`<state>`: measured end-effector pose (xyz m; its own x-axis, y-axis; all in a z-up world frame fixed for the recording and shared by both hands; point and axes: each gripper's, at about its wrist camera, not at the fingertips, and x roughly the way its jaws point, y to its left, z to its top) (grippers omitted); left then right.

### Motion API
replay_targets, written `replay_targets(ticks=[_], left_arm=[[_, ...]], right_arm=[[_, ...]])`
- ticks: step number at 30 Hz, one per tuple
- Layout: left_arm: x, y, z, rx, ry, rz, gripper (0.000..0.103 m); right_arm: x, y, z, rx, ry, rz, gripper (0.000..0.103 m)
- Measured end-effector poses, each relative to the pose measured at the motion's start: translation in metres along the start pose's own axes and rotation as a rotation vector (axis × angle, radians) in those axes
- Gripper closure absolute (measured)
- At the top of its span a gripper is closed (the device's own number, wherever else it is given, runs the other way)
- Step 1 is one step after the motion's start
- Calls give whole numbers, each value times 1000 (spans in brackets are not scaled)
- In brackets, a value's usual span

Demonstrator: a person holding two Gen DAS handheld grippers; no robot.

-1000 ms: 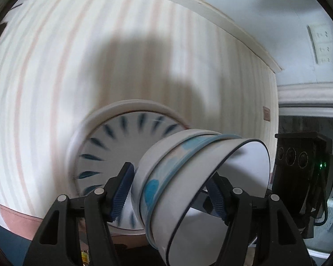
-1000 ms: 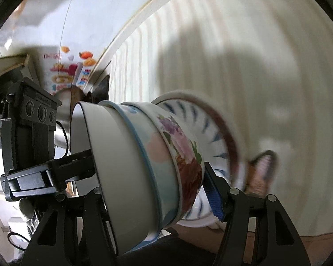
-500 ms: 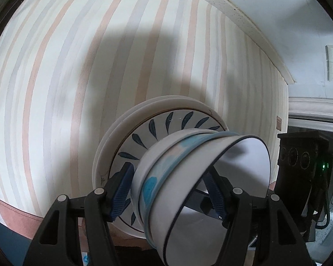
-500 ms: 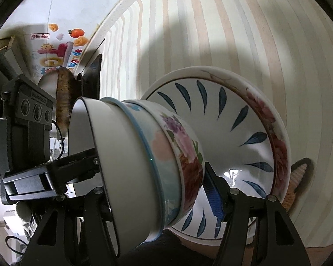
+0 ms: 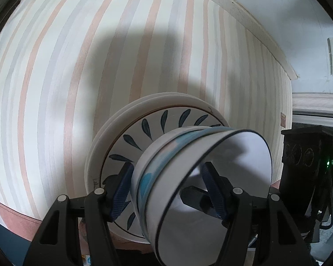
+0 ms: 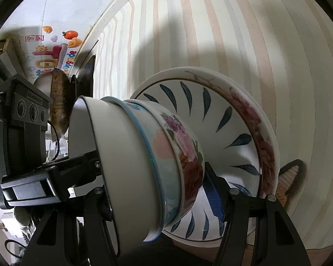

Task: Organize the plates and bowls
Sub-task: 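Carry the bowl stack with both grippers over the plate stack, then lower the bowl stack onto the plates and open both grippers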

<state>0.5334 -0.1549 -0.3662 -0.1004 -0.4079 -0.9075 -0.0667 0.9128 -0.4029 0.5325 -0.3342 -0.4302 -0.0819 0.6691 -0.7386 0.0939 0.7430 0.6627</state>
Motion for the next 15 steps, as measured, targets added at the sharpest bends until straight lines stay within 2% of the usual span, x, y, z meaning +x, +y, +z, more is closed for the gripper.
replay_targets(ticks=[7, 10, 13, 15], left_arm=[[-3, -3, -5, 9, -16, 6, 41], [-10, -2, -8, 4, -32, 9, 41], [-20, -5, -12, 9, -71, 54, 41], [-27, -7, -16, 29, -103, 88, 41]], right_arm=[[4, 8, -2, -20, 1, -30, 32], [2, 13, -4, -32, -4, -41, 22], [-5, 16, -5, -47, -30, -75, 11], [-11, 16, -7, -50, -54, -104, 9]])
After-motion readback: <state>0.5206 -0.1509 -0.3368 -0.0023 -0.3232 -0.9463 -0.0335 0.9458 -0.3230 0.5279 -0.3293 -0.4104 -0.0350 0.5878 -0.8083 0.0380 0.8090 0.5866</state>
